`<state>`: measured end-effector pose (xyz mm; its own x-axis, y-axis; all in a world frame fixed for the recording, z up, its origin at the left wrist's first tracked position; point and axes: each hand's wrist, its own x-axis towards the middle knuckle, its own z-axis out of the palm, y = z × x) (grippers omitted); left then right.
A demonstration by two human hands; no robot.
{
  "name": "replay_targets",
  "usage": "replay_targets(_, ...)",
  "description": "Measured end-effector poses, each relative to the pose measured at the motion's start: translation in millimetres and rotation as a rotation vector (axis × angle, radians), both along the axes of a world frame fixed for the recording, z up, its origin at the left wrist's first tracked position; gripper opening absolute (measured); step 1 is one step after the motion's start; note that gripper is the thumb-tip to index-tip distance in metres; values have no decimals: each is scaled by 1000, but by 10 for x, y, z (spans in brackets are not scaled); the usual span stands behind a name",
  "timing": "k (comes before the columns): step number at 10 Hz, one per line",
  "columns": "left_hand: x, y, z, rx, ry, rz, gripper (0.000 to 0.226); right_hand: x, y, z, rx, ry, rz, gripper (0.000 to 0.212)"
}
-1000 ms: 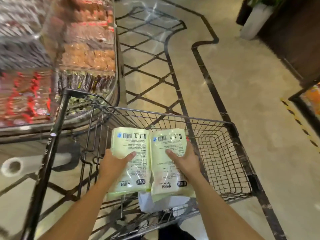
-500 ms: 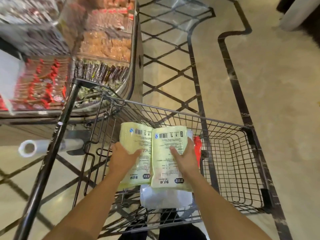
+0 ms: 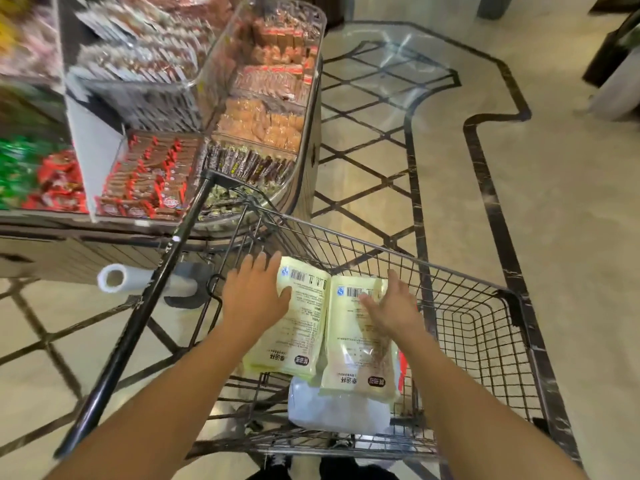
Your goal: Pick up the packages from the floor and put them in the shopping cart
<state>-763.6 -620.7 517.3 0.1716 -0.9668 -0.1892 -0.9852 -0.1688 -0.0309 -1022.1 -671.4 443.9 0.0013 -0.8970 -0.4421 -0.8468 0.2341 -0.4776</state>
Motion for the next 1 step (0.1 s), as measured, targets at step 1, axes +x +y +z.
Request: replay_targets(1, 130, -9, 319, -106, -84, -33, 77, 82, -136, 281, -134, 120, 151, 93)
